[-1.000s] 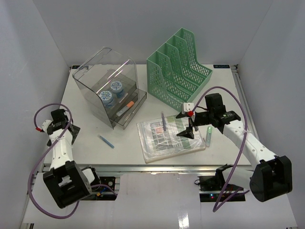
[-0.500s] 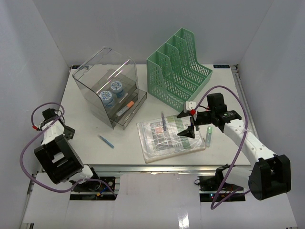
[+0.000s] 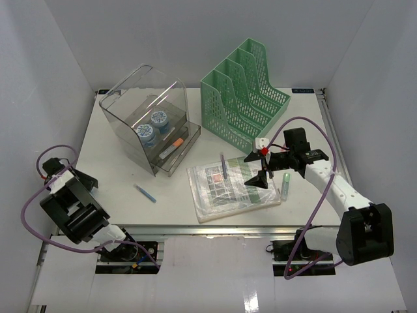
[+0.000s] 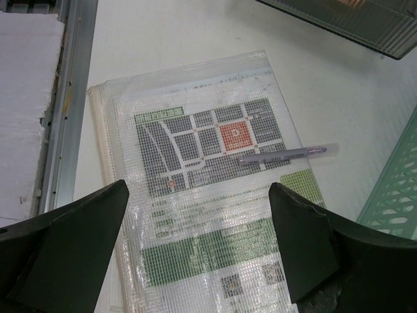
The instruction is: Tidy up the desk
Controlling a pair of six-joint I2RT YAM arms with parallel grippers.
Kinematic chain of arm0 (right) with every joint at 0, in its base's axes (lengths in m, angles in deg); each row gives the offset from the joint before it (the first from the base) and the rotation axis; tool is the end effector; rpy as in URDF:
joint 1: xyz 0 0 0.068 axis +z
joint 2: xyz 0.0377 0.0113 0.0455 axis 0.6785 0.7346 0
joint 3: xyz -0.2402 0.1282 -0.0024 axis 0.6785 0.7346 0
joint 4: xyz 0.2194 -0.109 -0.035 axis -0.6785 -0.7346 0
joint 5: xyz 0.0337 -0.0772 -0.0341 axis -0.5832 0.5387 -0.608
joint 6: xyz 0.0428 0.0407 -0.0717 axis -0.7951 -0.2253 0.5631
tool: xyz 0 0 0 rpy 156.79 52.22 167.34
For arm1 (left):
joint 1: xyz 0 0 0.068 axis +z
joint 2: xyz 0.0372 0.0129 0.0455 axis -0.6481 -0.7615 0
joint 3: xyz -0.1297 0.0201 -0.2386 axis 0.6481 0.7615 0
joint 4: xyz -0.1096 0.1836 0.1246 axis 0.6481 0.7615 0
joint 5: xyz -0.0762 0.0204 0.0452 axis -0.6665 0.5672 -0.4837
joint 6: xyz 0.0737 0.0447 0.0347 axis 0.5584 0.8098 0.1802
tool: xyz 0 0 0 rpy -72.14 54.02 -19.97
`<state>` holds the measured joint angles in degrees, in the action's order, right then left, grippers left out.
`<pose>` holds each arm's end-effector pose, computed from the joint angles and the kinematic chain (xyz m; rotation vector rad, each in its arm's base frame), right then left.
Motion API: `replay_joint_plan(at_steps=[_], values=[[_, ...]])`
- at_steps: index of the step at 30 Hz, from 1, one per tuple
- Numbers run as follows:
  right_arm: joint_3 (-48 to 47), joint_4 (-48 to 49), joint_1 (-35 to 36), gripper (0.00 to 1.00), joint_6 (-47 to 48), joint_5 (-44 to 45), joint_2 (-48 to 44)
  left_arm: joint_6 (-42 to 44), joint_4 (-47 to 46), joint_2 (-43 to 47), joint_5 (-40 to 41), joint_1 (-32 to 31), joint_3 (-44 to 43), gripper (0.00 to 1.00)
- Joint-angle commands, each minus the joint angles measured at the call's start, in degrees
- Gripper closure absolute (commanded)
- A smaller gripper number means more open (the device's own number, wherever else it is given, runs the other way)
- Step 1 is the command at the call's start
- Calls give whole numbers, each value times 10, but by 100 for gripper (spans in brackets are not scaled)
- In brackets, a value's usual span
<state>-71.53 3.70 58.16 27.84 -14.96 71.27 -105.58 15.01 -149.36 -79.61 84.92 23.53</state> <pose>0.2171 0.1349 0.2412 -1.4994 1.4120 0.8459 0.1921 0.1860 0.1301 -1.4919 2.3414 0.0708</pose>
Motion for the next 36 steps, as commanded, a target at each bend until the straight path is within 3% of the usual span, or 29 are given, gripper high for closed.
replay_joint_plan(at_steps=[1,20,32,36], values=[[-6,-9,-5,5,14,-21,1,4,-25,1,-89,14,29,27],[-6,-10,-25,5,12,-40,-17,-14,-17,-28,-132,-5,48,46],[-5,-10,-30,5,12,-48,-14,18,5,-76,-98,-34,4,46],[-6,-9,-30,5,13,-49,-12,23,26,-98,-53,-79,-23,49]])
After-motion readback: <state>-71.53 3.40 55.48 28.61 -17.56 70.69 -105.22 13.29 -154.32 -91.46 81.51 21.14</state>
